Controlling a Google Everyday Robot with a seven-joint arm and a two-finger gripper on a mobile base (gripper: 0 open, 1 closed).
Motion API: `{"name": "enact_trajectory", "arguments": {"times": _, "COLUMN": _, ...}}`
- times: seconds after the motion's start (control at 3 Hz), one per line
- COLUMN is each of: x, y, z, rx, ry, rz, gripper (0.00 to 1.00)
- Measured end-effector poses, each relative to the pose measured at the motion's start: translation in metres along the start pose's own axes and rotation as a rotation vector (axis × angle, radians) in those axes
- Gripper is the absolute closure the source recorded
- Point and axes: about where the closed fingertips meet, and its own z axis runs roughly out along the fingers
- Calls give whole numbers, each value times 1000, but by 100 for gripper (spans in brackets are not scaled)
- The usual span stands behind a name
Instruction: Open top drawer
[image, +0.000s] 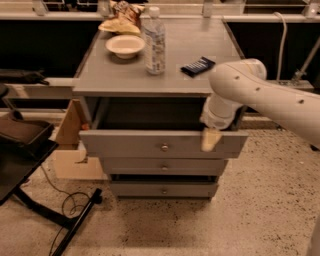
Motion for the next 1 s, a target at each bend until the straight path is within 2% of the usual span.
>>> {"name": "enact_trajectory", "arguments": {"times": 0.33, "x": 0, "y": 0, "z": 0, "rx": 0, "ry": 0, "rz": 0, "gripper": 0}}
{"name": "enact_trajectory", "arguments": {"times": 0.67, "x": 0, "y": 0, "z": 2, "rx": -3, "ry": -1, "rz": 0, "gripper": 0}}
{"name": "enact_trajectory", "arguments": {"times": 1.0, "x": -2, "y": 28, "z": 30, "rx": -88, "ry": -38, "rz": 18, "gripper": 18}}
